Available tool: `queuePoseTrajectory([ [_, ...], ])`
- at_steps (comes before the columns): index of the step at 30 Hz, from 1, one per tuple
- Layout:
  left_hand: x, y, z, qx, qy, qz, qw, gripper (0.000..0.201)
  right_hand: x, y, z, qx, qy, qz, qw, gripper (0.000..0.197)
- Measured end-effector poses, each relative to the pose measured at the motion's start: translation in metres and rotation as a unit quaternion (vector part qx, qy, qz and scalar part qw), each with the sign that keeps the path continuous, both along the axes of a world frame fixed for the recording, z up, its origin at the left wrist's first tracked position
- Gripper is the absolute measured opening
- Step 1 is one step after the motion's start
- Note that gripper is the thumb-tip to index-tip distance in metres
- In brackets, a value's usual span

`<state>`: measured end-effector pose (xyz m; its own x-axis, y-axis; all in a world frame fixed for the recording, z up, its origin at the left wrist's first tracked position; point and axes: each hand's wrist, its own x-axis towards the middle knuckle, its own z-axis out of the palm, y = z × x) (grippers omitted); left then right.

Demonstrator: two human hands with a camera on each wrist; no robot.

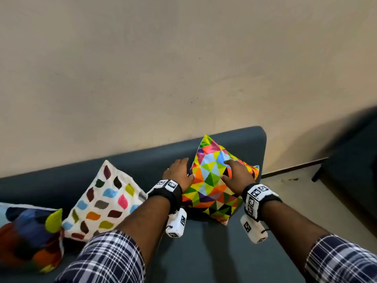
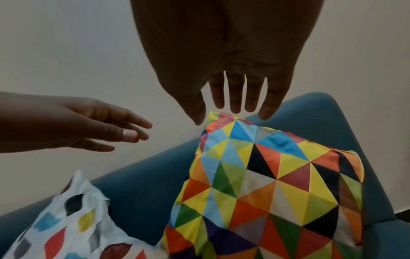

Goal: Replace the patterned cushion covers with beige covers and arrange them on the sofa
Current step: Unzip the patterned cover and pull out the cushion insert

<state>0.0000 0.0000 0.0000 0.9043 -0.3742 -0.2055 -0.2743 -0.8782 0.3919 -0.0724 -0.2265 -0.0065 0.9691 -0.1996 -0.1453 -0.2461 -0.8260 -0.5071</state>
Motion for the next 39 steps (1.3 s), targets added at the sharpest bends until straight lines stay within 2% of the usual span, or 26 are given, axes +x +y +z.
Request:
queuePoseTrajectory([
  [6,0.041,-0.05,-0.072,-0.103,0.074,0.055,0.99,0.072,0.061,-0.04,-0.059,-0.013,0.01,-0.017,1.0,0.085],
  [9,0.04,-0.062,-0.099,-0.165,0.114,0.076,0.977,0.089,0.072,-0.054,-0.086,-0.028,0.065,-0.012,0.997,0.108],
  [11,0.034,-0.069,-0.109,-0.178,0.132,0.109,0.969,0.092,0.072,-0.057,-0.096,-0.008,0.087,-0.008,0.996,0.118],
  [13,0.029,-0.073,-0.115,-0.189,0.137,0.141,0.962,0.084,0.069,-0.055,-0.101,0.023,0.086,-0.024,0.996,0.12],
  [15,0.022,-0.072,-0.117,-0.173,0.149,0.137,0.964,0.068,0.062,-0.053,-0.098,0.001,0.087,-0.027,0.996,0.12],
  [17,0.008,-0.066,-0.115,-0.163,0.157,0.12,0.967,0.059,0.051,-0.049,-0.091,-0.063,0.105,-0.005,0.992,0.114],
  [19,-0.01,-0.056,-0.107,-0.168,0.161,0.099,0.967,0.062,0.036,-0.042,-0.078,-0.12,0.115,0.026,0.986,0.106],
  [22,-0.038,-0.037,-0.089,-0.173,0.165,0.07,0.968,0.06,0.008,-0.031,-0.063,-0.148,0.088,0.048,0.984,0.098],
  [27,-0.106,0.001,-0.047,-0.163,0.151,-0.017,0.975,0.06,-0.059,-0.006,-0.037,-0.105,-0.027,0.096,0.99,0.078],
  [30,-0.147,0.032,-0.028,-0.143,0.08,-0.065,0.984,0.049,-0.108,0.015,-0.033,-0.049,-0.096,0.118,0.987,0.077],
  [32,-0.177,0.056,-0.024,-0.144,0.034,-0.096,0.984,0.046,-0.146,0.032,-0.033,-0.022,-0.135,0.132,0.982,0.071],
  [36,-0.239,0.116,-0.031,-0.24,0.025,-0.151,0.959,0.039,-0.218,0.093,-0.03,-0.01,-0.22,0.16,0.962,0.053],
  [39,-0.28,0.162,-0.039,-0.253,-0.012,-0.158,0.954,0.027,-0.254,0.141,-0.041,0.008,-0.25,0.183,0.951,0.046],
])
